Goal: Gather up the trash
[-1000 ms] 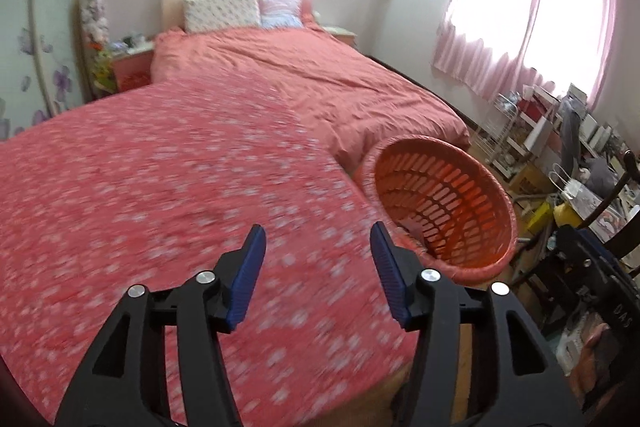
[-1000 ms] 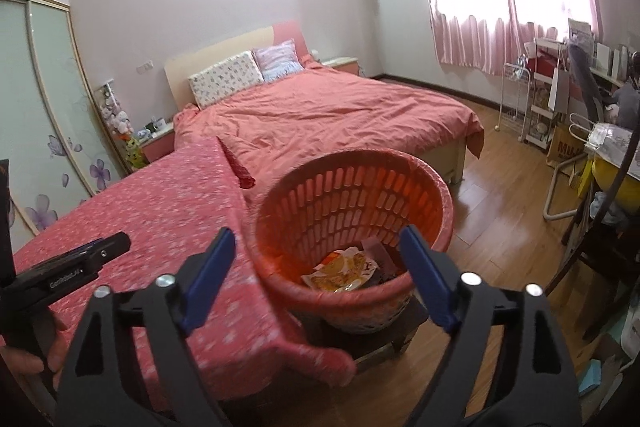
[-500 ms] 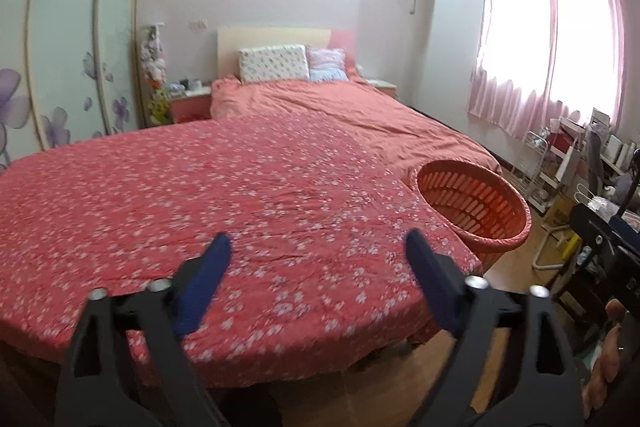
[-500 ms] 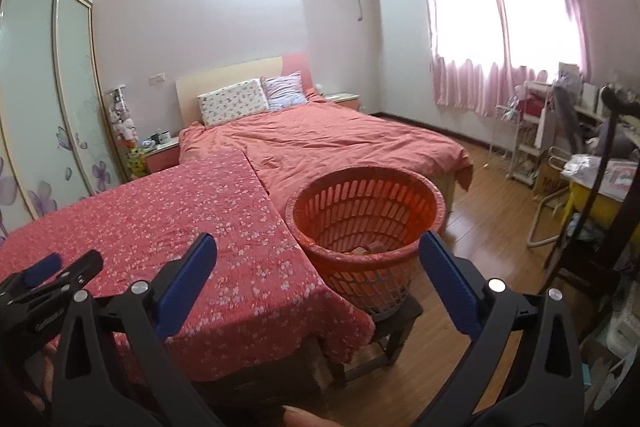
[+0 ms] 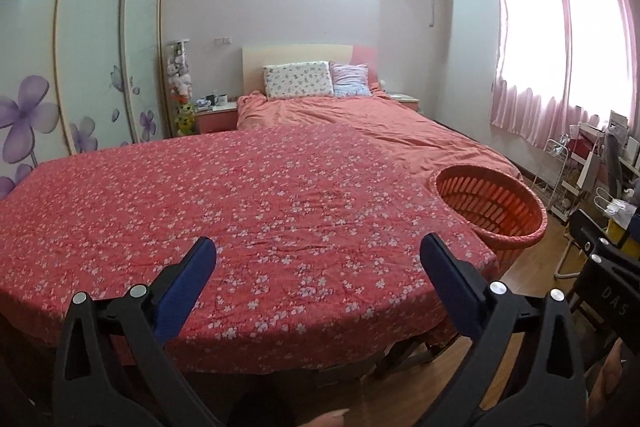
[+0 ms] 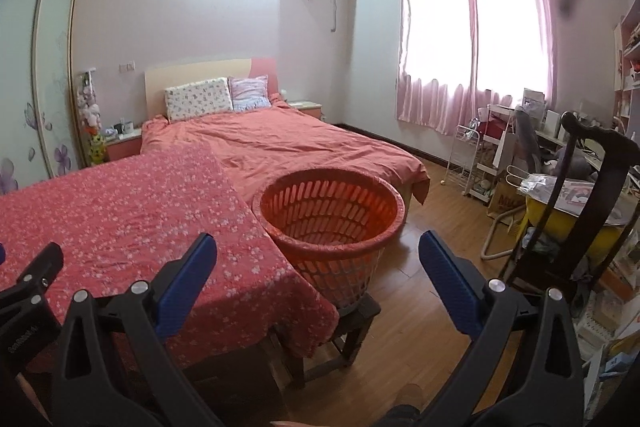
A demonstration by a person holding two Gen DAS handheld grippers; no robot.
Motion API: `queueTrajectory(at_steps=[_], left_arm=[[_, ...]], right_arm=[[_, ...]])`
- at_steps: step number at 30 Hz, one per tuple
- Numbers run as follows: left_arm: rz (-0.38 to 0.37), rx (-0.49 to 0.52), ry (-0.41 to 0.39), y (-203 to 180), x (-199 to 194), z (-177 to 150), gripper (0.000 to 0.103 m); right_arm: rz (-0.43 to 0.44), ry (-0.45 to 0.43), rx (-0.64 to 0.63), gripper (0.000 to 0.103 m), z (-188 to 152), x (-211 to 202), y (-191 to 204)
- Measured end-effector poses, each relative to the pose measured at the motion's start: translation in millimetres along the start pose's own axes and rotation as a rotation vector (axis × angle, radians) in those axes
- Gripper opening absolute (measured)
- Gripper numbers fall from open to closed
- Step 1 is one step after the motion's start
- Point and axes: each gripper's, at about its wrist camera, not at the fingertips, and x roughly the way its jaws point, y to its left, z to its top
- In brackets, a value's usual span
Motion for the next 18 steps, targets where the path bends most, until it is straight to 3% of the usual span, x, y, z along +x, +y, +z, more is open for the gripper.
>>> queueTrajectory(at_steps=[18], left_arm=[[0.022, -0.048, 0.049, 8, 0, -9, 0.100]], right_arm=[[-0.004, 0.052, 0.003, 0.099, -11, 15, 4]])
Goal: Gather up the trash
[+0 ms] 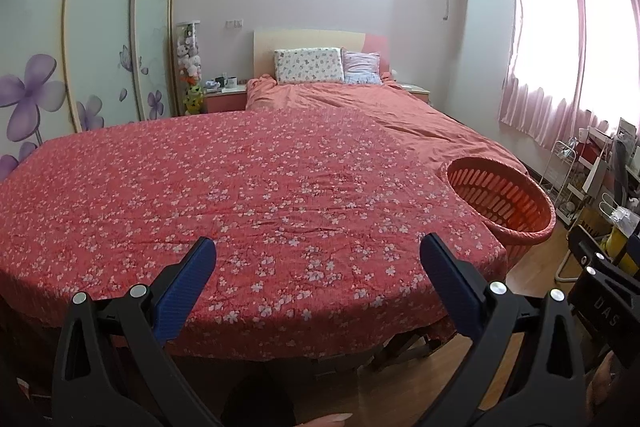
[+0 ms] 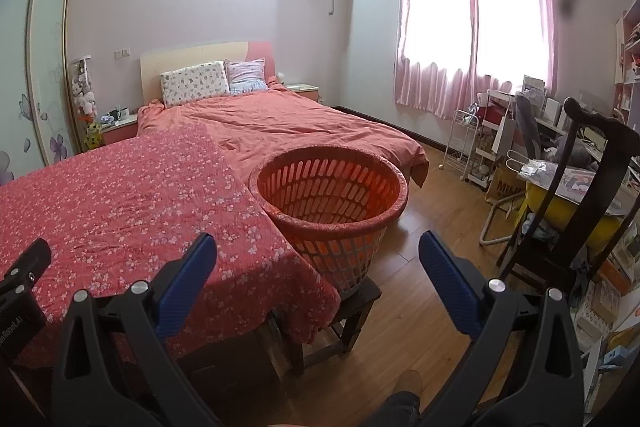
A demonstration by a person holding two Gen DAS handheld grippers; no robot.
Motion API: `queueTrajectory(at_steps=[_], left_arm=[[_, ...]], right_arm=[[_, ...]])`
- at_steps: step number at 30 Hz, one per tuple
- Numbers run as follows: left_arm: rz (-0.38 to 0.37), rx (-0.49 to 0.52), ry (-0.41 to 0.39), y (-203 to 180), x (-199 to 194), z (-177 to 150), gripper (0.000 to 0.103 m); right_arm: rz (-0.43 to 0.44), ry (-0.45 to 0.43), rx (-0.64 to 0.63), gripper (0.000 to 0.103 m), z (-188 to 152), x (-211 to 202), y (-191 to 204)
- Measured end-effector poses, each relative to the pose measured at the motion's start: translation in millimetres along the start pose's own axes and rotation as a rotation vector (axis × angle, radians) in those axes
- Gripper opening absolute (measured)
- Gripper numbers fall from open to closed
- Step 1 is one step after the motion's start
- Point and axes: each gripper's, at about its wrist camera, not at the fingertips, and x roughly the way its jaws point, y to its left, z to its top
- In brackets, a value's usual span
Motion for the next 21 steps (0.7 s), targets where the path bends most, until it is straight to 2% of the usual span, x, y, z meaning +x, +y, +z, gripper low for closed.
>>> queueTrajectory(at_steps=[21], left_arm=[[0.011, -0.021, 0.004, 4.0, -2.1, 2.6, 0.100]], right_arm=[[-0.005, -0.005, -0.006, 0.099, 0.0, -0.6, 1.4]])
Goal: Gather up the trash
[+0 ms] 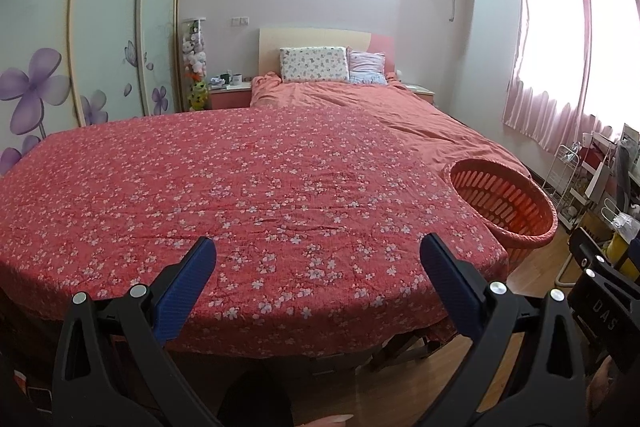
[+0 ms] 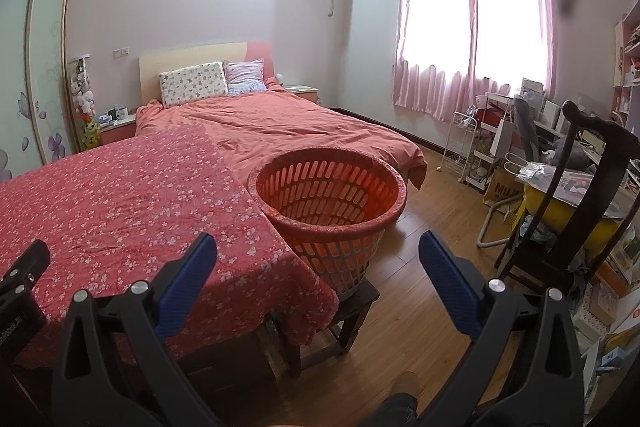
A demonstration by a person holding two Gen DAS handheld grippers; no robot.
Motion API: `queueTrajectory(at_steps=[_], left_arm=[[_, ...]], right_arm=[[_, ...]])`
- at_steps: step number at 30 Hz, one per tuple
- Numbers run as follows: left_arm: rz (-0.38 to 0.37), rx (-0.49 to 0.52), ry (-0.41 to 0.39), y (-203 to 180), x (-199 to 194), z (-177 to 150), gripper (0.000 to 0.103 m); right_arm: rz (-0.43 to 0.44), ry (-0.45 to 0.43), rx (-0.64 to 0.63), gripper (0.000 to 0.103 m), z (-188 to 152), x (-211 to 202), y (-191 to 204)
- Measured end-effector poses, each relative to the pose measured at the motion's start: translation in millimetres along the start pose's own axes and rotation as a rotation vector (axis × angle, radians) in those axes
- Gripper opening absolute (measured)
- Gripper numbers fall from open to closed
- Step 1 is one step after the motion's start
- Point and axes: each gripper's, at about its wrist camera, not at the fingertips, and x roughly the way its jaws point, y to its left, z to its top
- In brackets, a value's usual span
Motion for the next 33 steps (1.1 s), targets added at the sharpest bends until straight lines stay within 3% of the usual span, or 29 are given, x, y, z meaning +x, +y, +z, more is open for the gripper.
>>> queueTrajectory(at_steps=[33], left_arm=[[0.010, -0.009, -0.003, 2.0, -2.7, 2.7, 0.100]], right_arm=[[0.005, 0.008, 0.002, 0.099, -0.3, 1.0, 0.4]])
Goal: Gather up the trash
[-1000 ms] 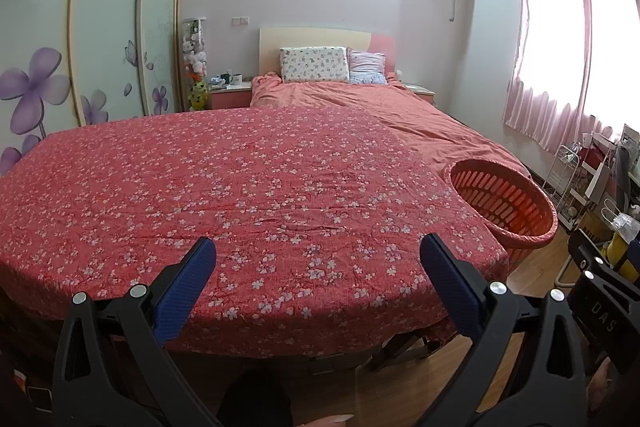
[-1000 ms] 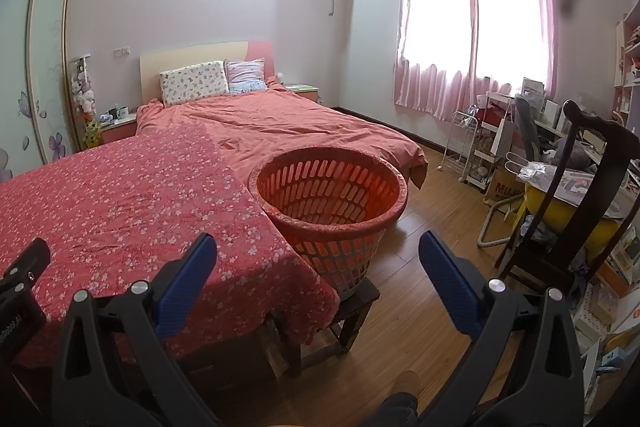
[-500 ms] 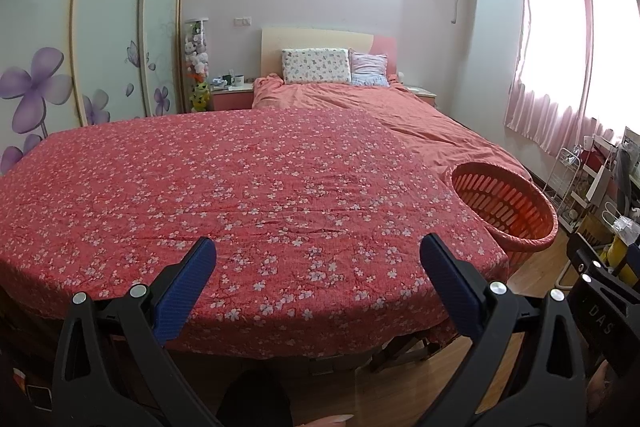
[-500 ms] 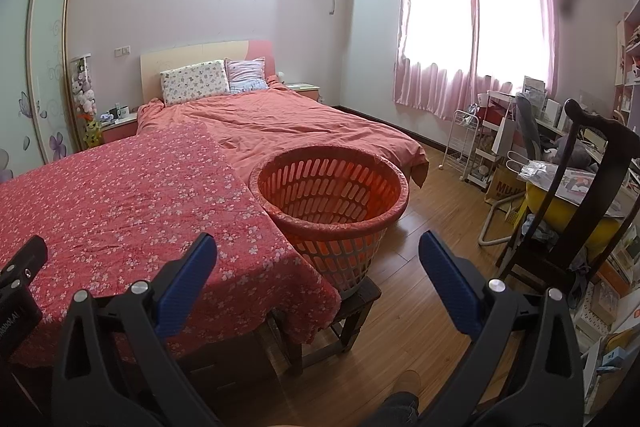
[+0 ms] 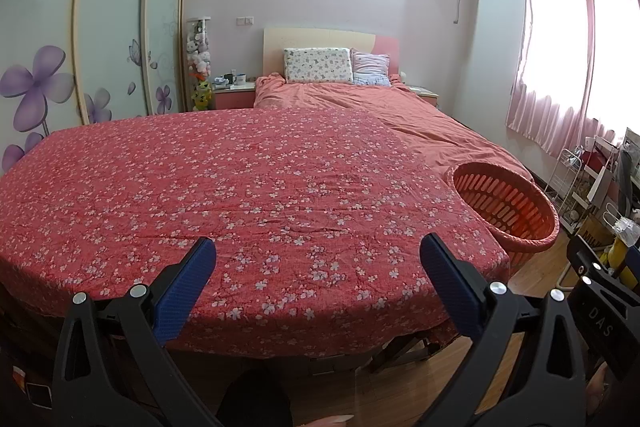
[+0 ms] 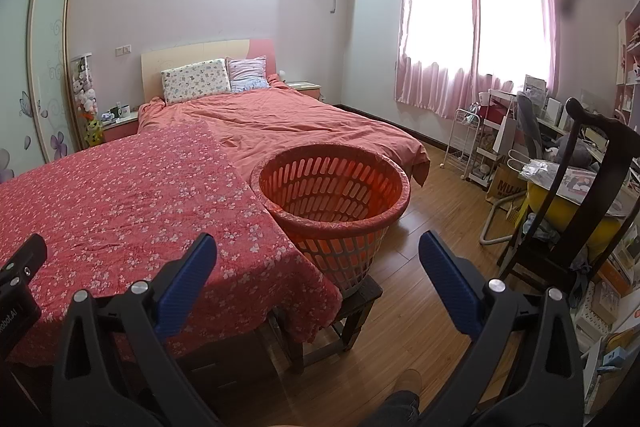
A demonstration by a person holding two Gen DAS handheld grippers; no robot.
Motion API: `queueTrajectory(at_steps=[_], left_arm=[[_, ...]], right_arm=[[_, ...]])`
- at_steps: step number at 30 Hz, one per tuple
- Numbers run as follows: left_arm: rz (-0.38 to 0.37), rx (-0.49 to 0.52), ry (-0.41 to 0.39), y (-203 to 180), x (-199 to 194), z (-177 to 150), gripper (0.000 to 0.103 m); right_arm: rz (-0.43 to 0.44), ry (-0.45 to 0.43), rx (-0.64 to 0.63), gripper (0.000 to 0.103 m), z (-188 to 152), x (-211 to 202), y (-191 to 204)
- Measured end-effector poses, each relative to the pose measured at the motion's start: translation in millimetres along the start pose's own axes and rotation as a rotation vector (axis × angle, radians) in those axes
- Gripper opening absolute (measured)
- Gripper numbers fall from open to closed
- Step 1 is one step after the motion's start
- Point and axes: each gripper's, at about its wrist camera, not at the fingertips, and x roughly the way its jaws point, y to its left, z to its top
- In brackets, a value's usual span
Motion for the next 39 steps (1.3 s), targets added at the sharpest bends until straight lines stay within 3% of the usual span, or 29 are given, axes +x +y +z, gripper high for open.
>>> queueTrajectory(at_steps=[39], left_arm=[[0.001, 0.001, 0.004, 0.5, -0.3, -0.2, 0.100]], right_arm=[[0.002, 0.005, 0.000, 0.099, -0.3, -0.3, 3.5]])
